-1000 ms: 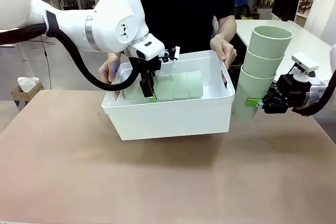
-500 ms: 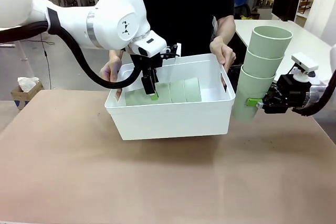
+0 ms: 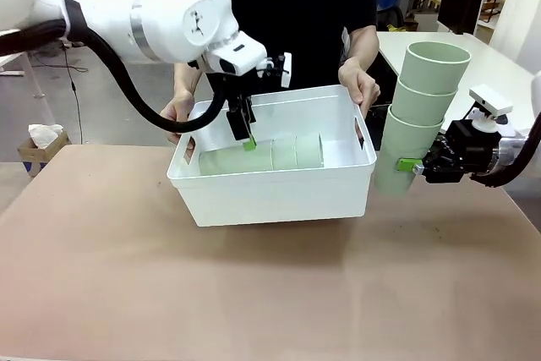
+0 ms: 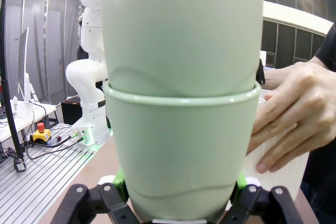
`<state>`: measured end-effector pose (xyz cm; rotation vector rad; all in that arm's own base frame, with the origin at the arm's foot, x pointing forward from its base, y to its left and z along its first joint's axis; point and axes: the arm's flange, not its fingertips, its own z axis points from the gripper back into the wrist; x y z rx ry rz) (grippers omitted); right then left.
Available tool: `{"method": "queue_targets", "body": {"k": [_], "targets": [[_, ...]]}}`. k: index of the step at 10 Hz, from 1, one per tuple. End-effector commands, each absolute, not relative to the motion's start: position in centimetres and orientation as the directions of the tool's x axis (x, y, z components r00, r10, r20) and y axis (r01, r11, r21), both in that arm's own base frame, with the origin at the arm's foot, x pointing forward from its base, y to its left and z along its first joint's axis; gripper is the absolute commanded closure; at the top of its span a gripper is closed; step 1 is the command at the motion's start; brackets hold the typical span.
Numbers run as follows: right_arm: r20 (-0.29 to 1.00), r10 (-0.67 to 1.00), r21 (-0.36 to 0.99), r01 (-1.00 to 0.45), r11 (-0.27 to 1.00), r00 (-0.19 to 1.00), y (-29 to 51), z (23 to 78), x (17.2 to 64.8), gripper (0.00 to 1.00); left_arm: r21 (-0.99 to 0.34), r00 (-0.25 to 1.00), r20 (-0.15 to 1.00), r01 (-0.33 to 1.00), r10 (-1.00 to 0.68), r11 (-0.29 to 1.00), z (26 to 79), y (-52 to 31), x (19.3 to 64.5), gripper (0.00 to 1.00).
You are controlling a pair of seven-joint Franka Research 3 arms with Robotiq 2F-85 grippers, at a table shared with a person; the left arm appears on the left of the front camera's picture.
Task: Stack the cups and store them in the basket.
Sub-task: Place the stack of Reusable plastic cups into the Pantry Basket.
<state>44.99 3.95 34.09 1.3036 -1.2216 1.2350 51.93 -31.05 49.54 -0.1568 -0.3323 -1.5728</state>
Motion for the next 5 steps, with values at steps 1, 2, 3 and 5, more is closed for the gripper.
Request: {"method": "queue_targets", "body": {"k": [1,2,3,5], "targets": [[0.998,-0.060,-0.015,-0.997,-0.073,-0.011,4.1,34.6,45.0,0.15,0.004,-0.019,0.445,1.000,-0.895,-0.019,53.1,-27.5,50.8,0.00],[0.998,-0.060,-0.015,-0.997,-0.073,-0.011,4.1,34.6,45.0,0.15,-0.042,-0.008,0.526,0.998,-0.851,-0.035,55.2,-25.3,50.0,0.00],[0.998,-0.060,-0.015,-0.997,-0.073,-0.011,4.1,34.6,45.0,0.15,-0.051,0.000,0.594,0.998,-0.804,-0.038,57.1,-22.7,49.3,0.00],[0.998,-0.060,-0.015,-0.997,-0.073,-0.011,4.1,34.6,45.0,0.15,-0.056,0.013,0.705,0.998,-0.709,-0.037,59.6,-16.2,48.5,0.00]]}}
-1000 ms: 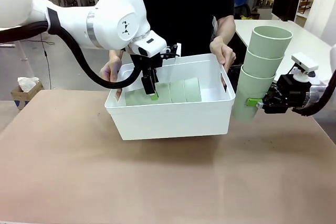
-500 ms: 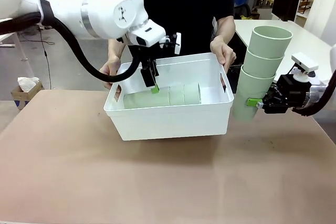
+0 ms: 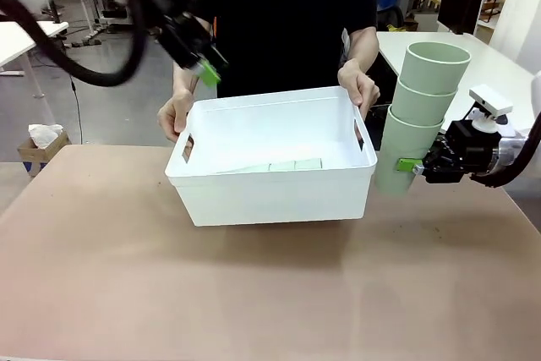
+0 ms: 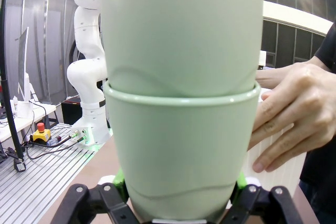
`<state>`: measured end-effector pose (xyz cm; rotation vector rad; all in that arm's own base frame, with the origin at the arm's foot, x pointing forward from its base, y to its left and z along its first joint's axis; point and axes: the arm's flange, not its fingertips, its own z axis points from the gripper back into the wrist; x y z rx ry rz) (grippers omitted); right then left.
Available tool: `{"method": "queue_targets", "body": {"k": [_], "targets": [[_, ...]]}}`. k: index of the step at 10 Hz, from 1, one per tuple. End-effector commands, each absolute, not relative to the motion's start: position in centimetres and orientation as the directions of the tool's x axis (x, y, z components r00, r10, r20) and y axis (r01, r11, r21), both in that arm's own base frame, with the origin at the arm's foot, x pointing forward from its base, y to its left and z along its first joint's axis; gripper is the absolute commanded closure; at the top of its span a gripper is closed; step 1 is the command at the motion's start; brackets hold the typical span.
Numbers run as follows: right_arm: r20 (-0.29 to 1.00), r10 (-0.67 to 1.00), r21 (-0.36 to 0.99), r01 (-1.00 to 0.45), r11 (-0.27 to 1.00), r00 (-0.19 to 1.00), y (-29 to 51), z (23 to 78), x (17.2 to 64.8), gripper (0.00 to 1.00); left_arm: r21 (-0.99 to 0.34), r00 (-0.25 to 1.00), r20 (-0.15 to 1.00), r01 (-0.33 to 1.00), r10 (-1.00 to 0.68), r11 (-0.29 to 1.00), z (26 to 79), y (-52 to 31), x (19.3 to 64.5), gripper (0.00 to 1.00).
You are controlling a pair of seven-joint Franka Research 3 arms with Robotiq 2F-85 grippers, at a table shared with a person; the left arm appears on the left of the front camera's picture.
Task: Stack the cups and store them in the basket.
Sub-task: Place the stack of Reusable plastic cups into the Pantry Basket.
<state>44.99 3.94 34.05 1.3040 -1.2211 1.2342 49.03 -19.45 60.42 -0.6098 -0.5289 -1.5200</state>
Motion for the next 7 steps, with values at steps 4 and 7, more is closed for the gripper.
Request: {"method": "queue_targets", "body": {"k": [4,7], "targets": [[0.998,-0.060,-0.015,-0.997,-0.073,-0.011,4.1,34.6,45.0,0.15,-0.075,0.035,0.899,0.994,-0.436,-0.075,59.1,-2.3,48.6,0.00],[0.998,-0.060,-0.015,-0.997,-0.073,-0.011,4.1,34.6,45.0,0.15,-0.098,0.073,0.929,0.994,-0.363,-0.052,54.6,1.7,48.9,0.00]]}}
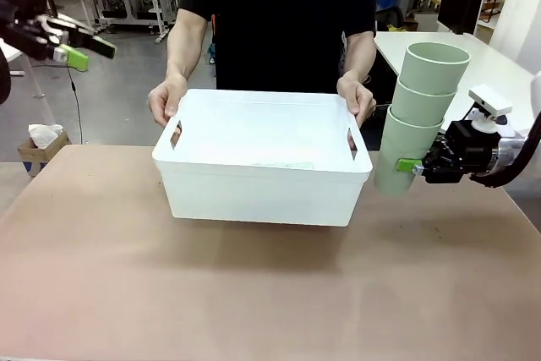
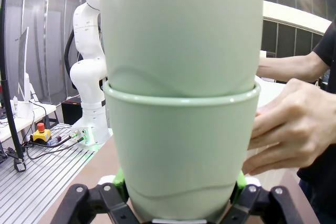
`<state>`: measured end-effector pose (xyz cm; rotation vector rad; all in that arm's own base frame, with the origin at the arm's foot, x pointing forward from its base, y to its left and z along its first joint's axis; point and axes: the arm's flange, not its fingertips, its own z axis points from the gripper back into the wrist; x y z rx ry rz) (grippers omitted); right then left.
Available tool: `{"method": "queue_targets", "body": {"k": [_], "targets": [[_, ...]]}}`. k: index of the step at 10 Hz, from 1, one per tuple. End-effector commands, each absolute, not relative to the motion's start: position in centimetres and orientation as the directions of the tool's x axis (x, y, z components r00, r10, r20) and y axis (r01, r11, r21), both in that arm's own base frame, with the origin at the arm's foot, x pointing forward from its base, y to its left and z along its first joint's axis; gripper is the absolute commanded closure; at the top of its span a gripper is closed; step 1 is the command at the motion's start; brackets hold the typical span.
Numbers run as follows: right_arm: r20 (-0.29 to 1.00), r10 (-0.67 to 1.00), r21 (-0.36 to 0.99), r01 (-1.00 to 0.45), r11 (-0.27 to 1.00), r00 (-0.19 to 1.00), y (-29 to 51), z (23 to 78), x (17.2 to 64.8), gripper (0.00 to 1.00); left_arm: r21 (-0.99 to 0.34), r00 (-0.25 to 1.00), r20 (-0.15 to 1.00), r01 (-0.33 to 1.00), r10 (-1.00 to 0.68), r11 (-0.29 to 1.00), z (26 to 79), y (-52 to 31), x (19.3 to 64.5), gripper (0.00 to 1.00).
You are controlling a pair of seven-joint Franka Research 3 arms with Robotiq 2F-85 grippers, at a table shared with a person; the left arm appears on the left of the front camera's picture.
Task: Stack the cups and store them in the basket.
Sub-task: Place the stack of Reusable plastic cups into the Pantry Basket.
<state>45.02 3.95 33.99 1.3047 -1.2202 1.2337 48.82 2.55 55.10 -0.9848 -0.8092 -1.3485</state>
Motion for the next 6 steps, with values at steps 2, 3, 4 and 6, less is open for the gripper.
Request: {"method": "queue_targets", "body": {"k": [2,3,4,6], "targets": [[0.998,-0.060,-0.015,-0.997,-0.073,-0.011,4.1,34.6,45.0,0.15,-0.075,0.062,0.943,0.997,-0.327,-0.029,53.7,1.8,48.4,0.00],[0.998,-0.060,-0.015,-0.997,-0.073,-0.011,4.1,34.6,45.0,0.15,-0.110,0.087,0.918,0.993,-0.388,-0.038,53.7,2.9,49.1,0.00],[0.998,-0.060,-0.015,-0.997,-0.073,-0.011,4.1,34.6,45.0,0.15,-0.110,0.087,0.918,0.993,-0.388,-0.038,53.7,2.9,49.1,0.00],[0.998,-0.060,-0.015,-0.997,-0.073,-0.011,4.1,34.6,45.0,0.15,-0.110,0.087,0.918,0.993,-0.388,-0.038,53.7,2.9,49.1,0.00]]}}
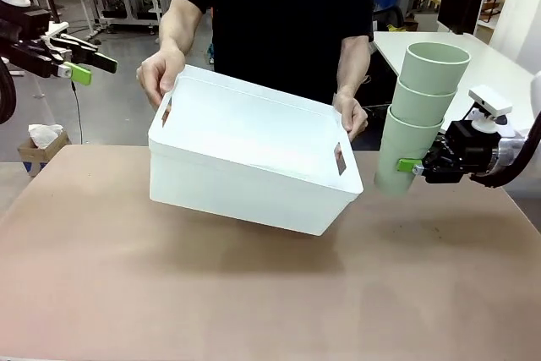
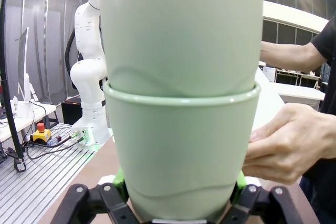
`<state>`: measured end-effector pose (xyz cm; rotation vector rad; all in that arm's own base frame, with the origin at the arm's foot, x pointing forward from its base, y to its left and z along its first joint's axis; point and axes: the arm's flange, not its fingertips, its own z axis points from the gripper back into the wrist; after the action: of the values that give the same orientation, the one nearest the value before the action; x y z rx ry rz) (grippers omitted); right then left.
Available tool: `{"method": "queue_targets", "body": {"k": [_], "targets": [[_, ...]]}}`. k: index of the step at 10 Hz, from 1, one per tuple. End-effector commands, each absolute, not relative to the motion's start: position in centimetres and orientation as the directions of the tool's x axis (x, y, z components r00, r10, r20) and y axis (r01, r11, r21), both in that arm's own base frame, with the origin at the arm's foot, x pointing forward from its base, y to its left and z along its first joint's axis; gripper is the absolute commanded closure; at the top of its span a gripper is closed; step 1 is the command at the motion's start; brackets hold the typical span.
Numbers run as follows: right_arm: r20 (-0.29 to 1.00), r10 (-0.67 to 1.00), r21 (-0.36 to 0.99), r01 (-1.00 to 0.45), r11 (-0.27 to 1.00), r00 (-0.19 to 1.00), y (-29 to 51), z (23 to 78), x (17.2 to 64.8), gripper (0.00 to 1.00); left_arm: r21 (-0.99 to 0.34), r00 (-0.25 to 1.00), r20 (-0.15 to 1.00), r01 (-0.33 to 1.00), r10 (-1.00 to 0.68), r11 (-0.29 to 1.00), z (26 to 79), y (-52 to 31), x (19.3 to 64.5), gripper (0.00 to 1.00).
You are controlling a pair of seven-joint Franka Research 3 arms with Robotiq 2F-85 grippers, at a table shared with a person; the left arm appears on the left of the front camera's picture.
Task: Stack the cups and store them in the basket.
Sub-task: Place the stack of Reusable plastic cups into the Pantry Basket.
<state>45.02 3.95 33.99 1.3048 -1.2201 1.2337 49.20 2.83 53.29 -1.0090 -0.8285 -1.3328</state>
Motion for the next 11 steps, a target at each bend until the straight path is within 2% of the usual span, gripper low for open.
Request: {"method": "queue_targets", "body": {"k": [1,8,11], "targets": [[0.998,-0.060,-0.015,-0.997,-0.073,-0.011,4.1,34.6,45.0,0.15,-0.110,0.087,0.918,0.993,-0.388,-0.038,53.7,2.9,49.1,0.00],[0.998,-0.060,-0.004,-0.998,-0.071,0.000,4.0,34.0,45.0,0.15,-0.110,0.087,0.918,0.993,-0.388,-0.038,53.7,2.9,49.1,0.00],[0.999,0.054,0.005,-1.000,0.001,0.005,4.1,40.5,44.9,0.15,-0.110,0.087,0.918,0.993,-0.388,-0.038,53.7,2.9,49.1,0.00]]}}
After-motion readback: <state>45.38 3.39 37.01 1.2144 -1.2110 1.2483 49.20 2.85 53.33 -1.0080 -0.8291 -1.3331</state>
